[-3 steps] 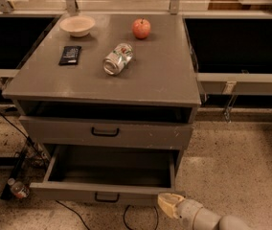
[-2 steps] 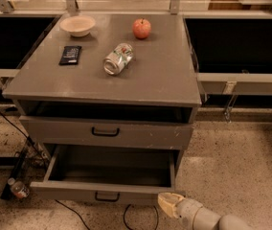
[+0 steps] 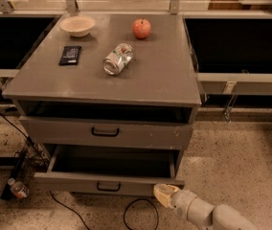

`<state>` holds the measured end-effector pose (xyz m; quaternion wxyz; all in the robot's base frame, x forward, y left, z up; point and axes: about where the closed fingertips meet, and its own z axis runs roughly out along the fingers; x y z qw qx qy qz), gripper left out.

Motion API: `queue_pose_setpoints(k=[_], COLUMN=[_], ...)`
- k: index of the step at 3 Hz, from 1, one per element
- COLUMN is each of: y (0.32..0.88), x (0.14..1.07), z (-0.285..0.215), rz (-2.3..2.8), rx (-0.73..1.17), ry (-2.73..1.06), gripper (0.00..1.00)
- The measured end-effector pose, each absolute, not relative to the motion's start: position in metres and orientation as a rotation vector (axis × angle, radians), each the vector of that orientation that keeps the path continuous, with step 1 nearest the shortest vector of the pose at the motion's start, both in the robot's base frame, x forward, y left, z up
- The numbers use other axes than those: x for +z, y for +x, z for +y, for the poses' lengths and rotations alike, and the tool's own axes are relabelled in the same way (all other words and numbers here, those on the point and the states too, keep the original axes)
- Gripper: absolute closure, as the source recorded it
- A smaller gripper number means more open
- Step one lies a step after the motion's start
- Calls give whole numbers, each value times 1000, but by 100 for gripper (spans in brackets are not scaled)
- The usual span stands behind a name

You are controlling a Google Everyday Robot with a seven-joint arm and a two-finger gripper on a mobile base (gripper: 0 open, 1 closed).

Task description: Close middle drawer

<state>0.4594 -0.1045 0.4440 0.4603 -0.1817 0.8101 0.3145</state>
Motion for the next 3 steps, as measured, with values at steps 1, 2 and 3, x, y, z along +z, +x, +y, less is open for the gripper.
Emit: queue_pose_setpoints(k=[1, 2, 3], y=[459, 460, 465], x=[444, 434, 418], z=[-105, -103, -99], rz=[1994, 2001, 2014], rx=[774, 775, 791], ry=[-447, -414, -373], gripper=[100, 100, 100])
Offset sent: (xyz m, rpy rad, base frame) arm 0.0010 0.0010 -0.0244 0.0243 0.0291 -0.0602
